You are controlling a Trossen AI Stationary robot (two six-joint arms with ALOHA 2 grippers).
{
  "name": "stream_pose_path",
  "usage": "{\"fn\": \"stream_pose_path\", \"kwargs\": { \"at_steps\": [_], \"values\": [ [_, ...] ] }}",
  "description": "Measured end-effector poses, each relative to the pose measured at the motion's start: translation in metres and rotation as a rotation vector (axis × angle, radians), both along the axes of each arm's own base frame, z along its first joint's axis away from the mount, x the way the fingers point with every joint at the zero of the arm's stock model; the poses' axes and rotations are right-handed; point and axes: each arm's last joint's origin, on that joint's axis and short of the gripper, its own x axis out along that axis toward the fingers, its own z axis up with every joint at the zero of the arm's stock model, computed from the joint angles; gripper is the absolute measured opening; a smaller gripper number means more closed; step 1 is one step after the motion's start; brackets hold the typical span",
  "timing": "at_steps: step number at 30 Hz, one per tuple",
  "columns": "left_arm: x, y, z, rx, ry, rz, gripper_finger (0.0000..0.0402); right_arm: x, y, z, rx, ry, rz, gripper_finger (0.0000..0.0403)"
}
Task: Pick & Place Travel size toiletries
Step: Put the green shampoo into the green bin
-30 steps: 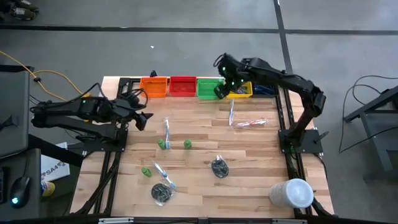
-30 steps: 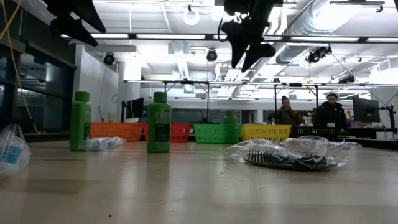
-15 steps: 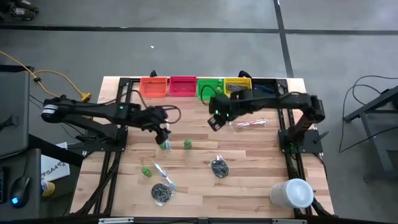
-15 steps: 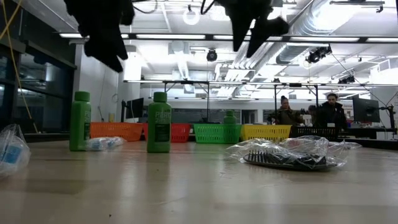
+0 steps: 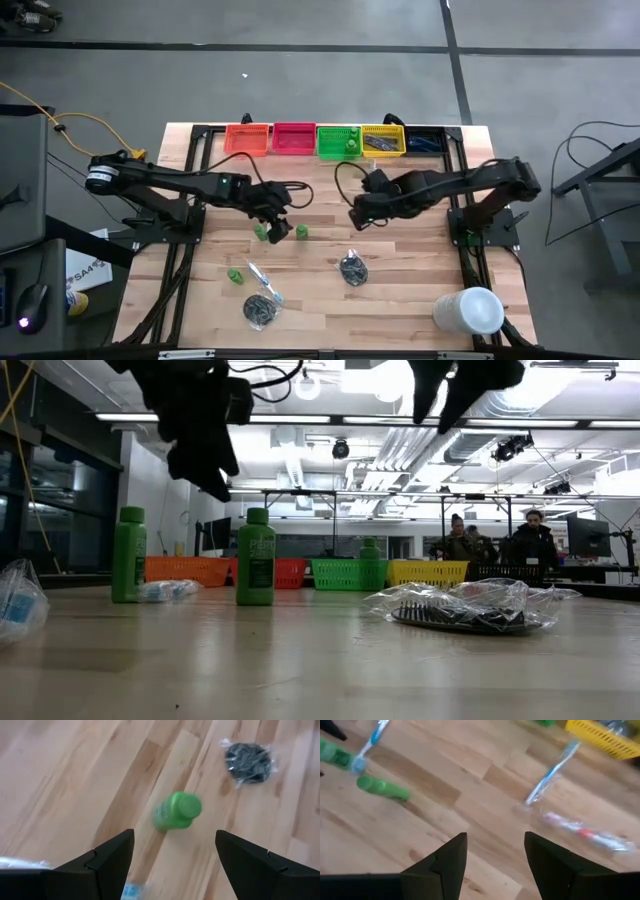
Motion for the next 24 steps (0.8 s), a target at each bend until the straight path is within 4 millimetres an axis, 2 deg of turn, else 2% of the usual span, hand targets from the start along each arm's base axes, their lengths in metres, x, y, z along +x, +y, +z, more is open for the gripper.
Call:
{"fn": "stream_pose_path", "kwargs": {
  "at_steps": [5,12,19,24],
  "values": [
    [0.002,0.0,0.006,0.029,-0.02,-0.007,0.028,-0.025,0.0,-0.013,0.06,-0.132,0.053,0.0192],
    [0.005,0.0,0.005,0.032,-0.018,-0.012,0.028,-0.044,0.001,-0.04,0.15,-0.336,0.259,0.0192],
    [0.018,0.0,-0.005,0.043,-0.023,-0.027,0.028,-0.064,-0.002,-0.061,0.14,-0.319,0.343,0.0192],
    [0.021,0.0,-0.011,0.041,-0.003,-0.029,0.028,-0.079,-0.004,-0.08,0.151,-0.398,0.411,0.0192]
  ]
}}
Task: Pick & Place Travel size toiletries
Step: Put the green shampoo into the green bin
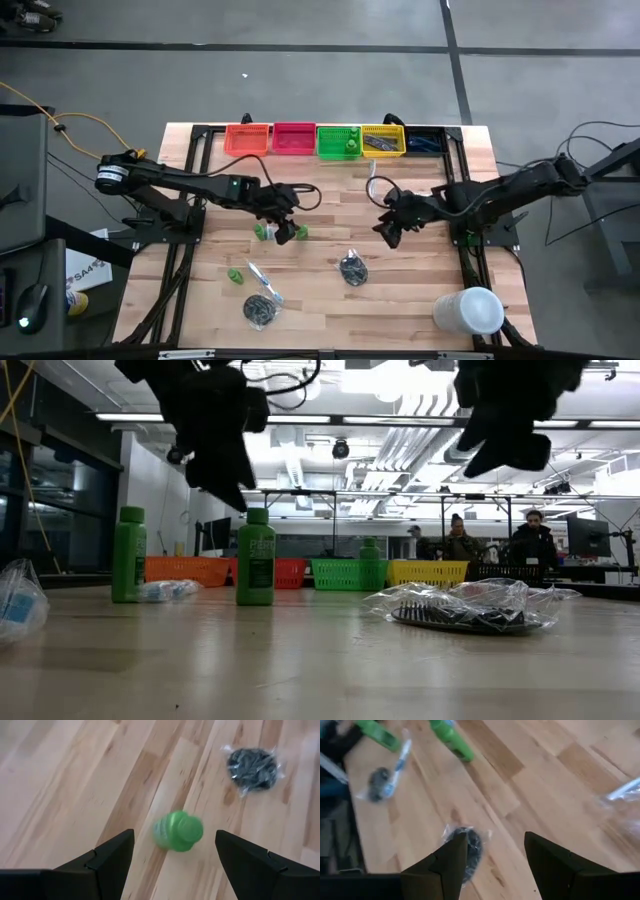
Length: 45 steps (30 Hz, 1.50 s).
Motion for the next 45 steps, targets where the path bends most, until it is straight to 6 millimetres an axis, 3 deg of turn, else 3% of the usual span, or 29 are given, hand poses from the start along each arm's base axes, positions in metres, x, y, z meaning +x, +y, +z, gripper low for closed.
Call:
{"fn": "stream_pose_path", "kwargs": {
  "at_steps": [9,21,31,36,45],
  "values": [
    [-0.013,-0.007,-0.008,0.026,0.148,-0.148,0.028,-0.018,-0.003,-0.02,0.058,-0.074,0.016,0.0192],
    [-0.03,-0.039,-0.024,0.115,0.268,-0.265,0.028,-0.021,-0.003,-0.016,0.034,-0.113,0.07,0.0192],
    [-0.035,-0.056,-0.061,0.253,0.092,-0.202,0.028,-0.029,-0.005,-0.009,0.014,-0.142,0.062,0.0192],
    [-0.033,-0.055,-0.067,0.3,-0.01,-0.135,0.028,-0.029,-0.005,-0.009,0.018,-0.14,0.065,0.0192],
    [-0.027,-0.057,-0.08,0.296,-0.007,-0.113,0.028,-0.029,-0.005,-0.009,0.024,-0.136,0.07,0.0192]
  ]
}}
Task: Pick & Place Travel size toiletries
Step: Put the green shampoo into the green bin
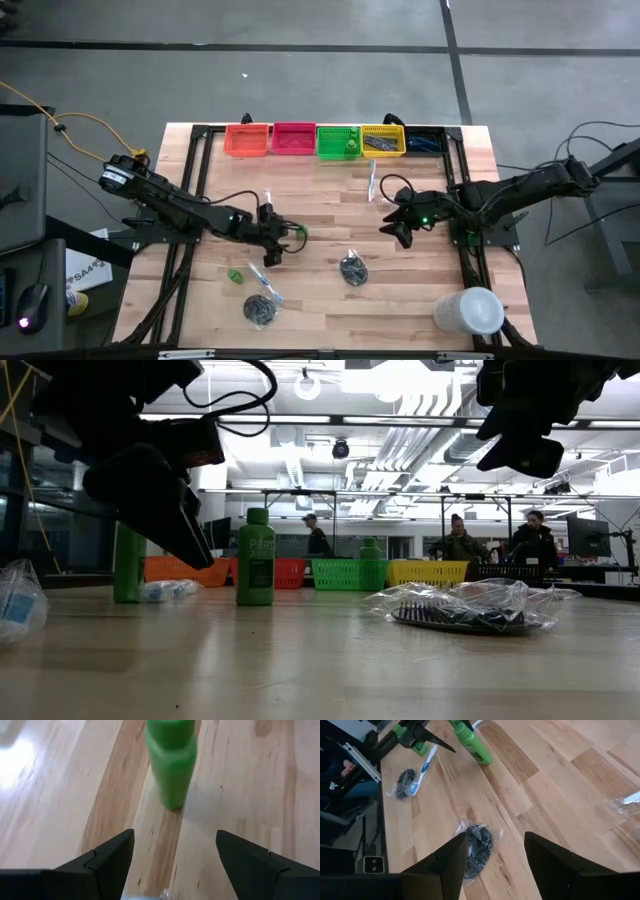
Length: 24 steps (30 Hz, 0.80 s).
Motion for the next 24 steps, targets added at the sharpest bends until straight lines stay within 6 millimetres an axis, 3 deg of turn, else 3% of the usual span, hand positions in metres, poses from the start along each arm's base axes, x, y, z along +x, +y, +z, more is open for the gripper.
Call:
{"fn": "stream_pose_path", "kwargs": {
  "at_steps": [7,13,24],
  "values": [
    [0.0,0.0,0.008,-0.036,-0.019,0.006,0.028,0.0,0.0,0.0,0.006,0.006,0.01,0.0192],
    [0.002,-0.001,0.028,-0.017,-0.038,-0.022,0.028,-0.001,0.0,-0.001,0.007,0.01,0.01,0.0192],
    [0.006,-0.002,0.032,-0.027,-0.091,-0.024,0.028,-0.001,0.0,-0.001,0.003,0.014,0.01,0.0192]
  ]
}}
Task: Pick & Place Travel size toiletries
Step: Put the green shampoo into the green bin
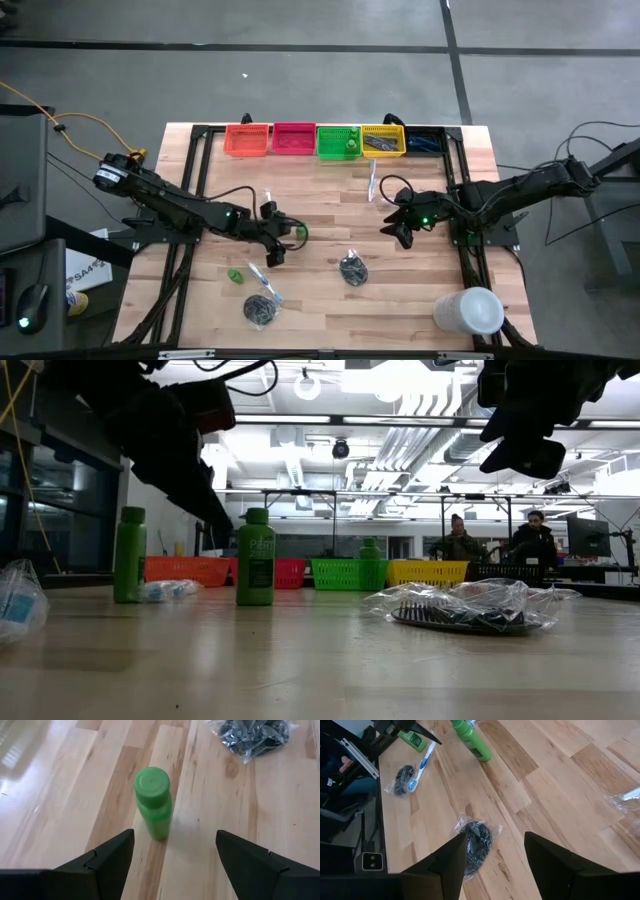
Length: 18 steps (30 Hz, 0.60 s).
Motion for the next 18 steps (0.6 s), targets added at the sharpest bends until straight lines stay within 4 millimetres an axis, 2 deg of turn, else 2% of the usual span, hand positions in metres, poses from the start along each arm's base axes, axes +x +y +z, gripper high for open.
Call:
{"fn": "stream_pose_path", "kwargs": {
  "at_steps": [4,9,12,14,18],
  "values": [
    [-0.001,0.0,0.004,-0.051,-0.005,0.045,0.028,0.0,0.0,0.0,0.001,0.003,0.002,0.0192],
    [-0.01,0.003,0.052,-0.06,-0.057,0.054,0.028,-0.002,0.0,-0.001,0.008,0.021,0.015,0.0192],
    [-0.021,0.004,0.068,-0.035,0.004,0.066,0.028,-0.002,0.0,-0.001,0.006,0.02,0.019,0.0192],
    [-0.034,0.003,0.073,-0.031,0.048,0.09,0.028,-0.002,0.0,-0.001,-0.002,0.019,0.025,0.0192],
    [-0.057,-0.006,0.07,-0.053,0.148,0.158,0.028,-0.002,0.0,-0.001,-0.008,0.019,0.03,0.0192]
  ]
}}
